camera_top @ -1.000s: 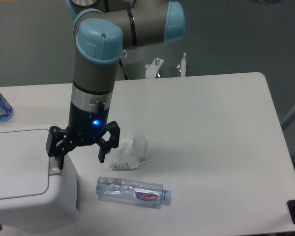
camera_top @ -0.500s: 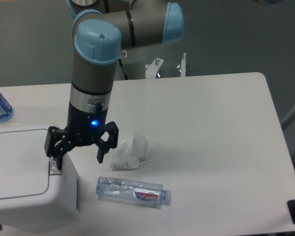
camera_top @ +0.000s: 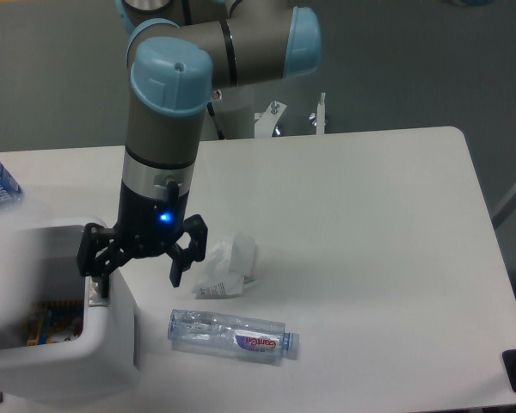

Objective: Open the trash can
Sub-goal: 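Push the lid edge with the gripper fingers to swing the lid open, then raise the gripper away from the opened bin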

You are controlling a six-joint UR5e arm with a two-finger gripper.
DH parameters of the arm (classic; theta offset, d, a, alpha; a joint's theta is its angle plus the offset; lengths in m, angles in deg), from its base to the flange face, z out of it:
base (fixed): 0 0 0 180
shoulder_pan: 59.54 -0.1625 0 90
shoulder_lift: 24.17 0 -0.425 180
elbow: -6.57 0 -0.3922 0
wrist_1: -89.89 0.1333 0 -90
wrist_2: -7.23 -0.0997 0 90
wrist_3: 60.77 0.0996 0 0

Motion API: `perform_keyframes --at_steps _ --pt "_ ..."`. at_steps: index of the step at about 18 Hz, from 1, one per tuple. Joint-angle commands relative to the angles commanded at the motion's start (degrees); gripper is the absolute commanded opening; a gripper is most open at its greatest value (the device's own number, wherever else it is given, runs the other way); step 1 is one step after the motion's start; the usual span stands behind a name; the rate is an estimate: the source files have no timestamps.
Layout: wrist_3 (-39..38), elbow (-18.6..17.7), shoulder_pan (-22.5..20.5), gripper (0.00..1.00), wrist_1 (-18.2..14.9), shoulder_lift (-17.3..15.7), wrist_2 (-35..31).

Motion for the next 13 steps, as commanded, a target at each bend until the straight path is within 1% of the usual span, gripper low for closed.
perform_keyframes --at_steps 3,5,7,9,11,13 --pt "0.1 0.5 0.0 1.00 0.0 -0.1 0.0" --pt "0.4 1.8 -0.1 1.00 0.2 -0.7 -0.1" --pt "0.8 3.4 -0.1 1.00 0.3 -1.3 -1.3" --pt "2.2 5.8 -0.7 1.00 0.3 -1.4 -4.1" --pt "4.9 8.2 -3.5 1.00 0.0 -1.8 -7.7" --pt "6.0 9.3 -5.4 1.00 -0.1 -2.4 -8.7"
